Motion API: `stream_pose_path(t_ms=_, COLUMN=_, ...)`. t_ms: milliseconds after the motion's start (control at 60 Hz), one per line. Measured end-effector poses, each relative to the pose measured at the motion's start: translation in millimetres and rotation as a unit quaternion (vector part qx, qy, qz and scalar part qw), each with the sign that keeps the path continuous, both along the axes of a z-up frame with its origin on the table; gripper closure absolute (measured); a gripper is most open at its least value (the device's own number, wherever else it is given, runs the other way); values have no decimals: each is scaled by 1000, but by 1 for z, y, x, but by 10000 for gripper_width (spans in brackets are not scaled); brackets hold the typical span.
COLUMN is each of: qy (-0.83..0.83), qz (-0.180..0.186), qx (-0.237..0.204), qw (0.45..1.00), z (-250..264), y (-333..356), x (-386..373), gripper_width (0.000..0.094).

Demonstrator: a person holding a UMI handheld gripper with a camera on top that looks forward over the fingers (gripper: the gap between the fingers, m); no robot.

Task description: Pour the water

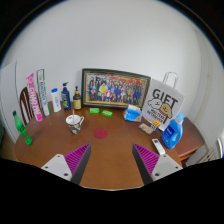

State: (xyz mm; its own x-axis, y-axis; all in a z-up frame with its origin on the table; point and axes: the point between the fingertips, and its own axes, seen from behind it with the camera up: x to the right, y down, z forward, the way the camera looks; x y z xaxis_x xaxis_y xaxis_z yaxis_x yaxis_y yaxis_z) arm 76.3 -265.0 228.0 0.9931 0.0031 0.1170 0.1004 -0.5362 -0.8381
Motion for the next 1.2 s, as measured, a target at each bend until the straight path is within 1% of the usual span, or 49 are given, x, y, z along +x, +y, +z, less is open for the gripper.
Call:
stream_pose_path(t_ms=133, qy=-5, qz=-5, qx=-3, qw=1000, z=-5, y=-3, x=-13, gripper_width=84)
stream_pose_path(t_ms=250, qy=-6, qz=-11, qx=-8, qw=1000, z=-12, y=-13, x=-59, gripper_width=87)
stream_pose_path(t_ms=350, qy=2, qz=-7, qx=-3, qw=1000, z=-22, y=-22, x=-112, gripper_width=81)
stream_pose_path(t_ms=483, qy=34, qz=10, qx=0, qw=999, z=-41, y=-34, x=-209, gripper_width=81)
stream_pose_path(t_ms=667, qy=56, qz=57, qx=14, qw=997, z=-66, y=-35, x=-358, gripper_width=77)
stream_pose_path(t_ms=783, qy=76, qz=78, qx=26, qw=994, z=-82, y=-22, x=-439, gripper_width=77)
stream_pose_path(t_ms=917, qy=86, qz=90, qx=58, qw=990, z=-92, y=10, x=-504, gripper_width=73)
stream_pose_path(t_ms=1050, qy=80, qz=90, qx=88, qw=989, z=-104, y=47, x=-539, gripper_width=85)
stream_pose_path(t_ms=1117, qy=78, qz=80, qx=98, qw=989, z=-111, y=64, x=-544, gripper_width=132)
stream_pose_path(t_ms=1200, qy=75, qz=62, qx=109, qw=989, z=-122, y=79, x=-543, gripper_width=258)
